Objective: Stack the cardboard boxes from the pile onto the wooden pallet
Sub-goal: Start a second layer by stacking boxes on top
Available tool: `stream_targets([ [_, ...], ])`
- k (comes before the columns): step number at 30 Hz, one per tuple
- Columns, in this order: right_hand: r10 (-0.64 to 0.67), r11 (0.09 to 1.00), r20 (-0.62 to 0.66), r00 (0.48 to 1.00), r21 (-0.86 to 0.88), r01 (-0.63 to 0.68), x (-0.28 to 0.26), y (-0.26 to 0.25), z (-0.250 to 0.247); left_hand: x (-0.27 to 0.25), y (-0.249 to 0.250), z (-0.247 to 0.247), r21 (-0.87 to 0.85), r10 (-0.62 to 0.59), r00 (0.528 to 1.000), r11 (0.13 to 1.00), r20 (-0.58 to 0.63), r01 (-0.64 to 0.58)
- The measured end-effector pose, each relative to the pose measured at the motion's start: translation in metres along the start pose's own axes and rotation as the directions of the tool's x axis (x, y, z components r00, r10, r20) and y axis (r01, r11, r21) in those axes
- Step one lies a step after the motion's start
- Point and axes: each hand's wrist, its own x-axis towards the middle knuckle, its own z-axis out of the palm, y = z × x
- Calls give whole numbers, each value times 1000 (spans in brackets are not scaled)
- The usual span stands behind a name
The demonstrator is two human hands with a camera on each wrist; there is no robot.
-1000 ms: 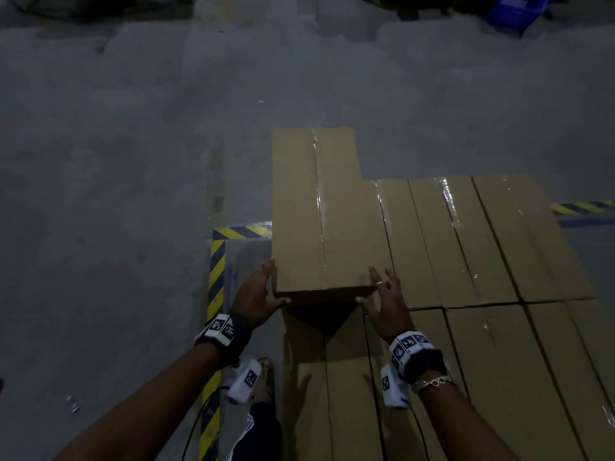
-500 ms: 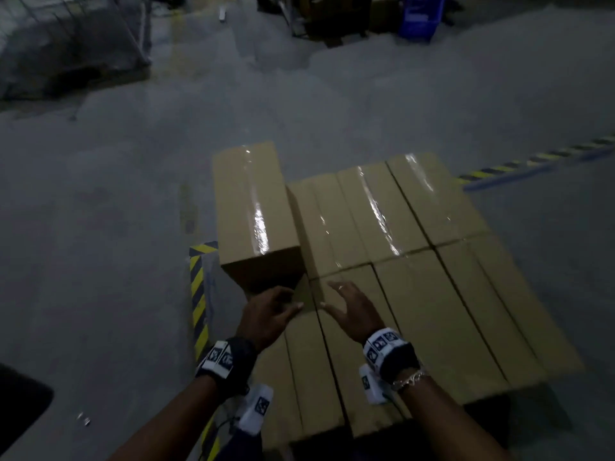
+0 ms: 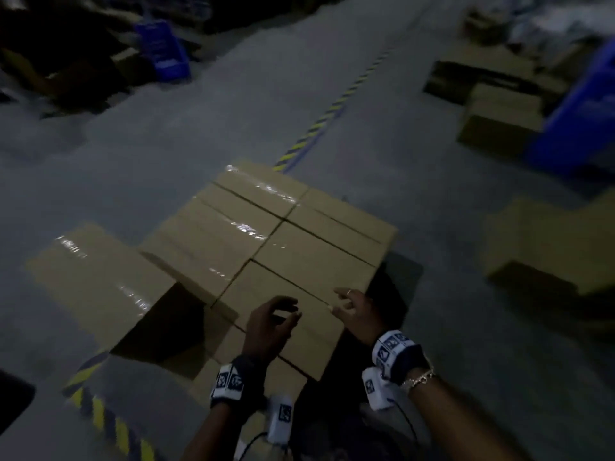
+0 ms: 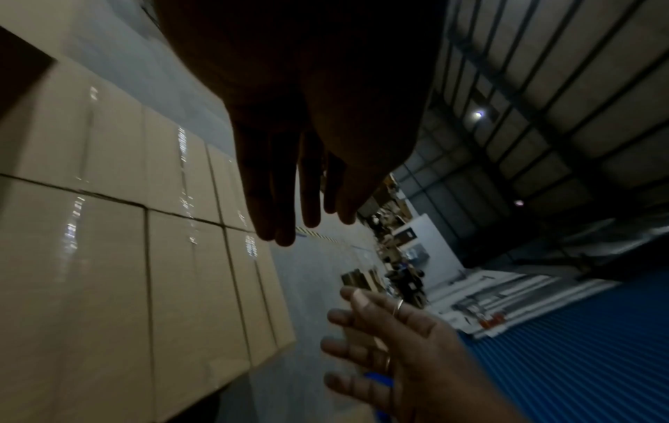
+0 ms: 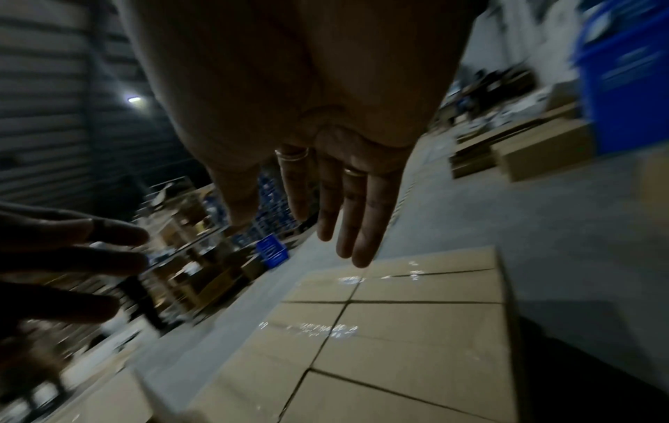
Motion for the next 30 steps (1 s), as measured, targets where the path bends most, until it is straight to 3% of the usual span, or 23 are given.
stream_targets([
  [7, 204, 975, -237, 950, 135, -176, -101, 39, -69, 4, 55, 73, 11, 70, 953, 997, 295, -77],
  [15, 405, 894, -506, 761, 394, -214, -161, 92, -196, 38, 160, 225, 48, 260, 763, 934, 592, -355],
  [21, 457, 863, -605, 652, 479, -161, -166, 164, -301, 74, 231, 373, -21, 225, 664, 954, 713, -300],
  [25, 489, 847, -643, 589, 512, -143, -155, 206, -372, 108, 269, 464, 37, 220, 605, 923, 765, -382],
  [30, 439, 881, -670, 598, 452, -140, -145, 233, -450, 123, 313, 542, 59, 238, 559, 886, 794, -461],
])
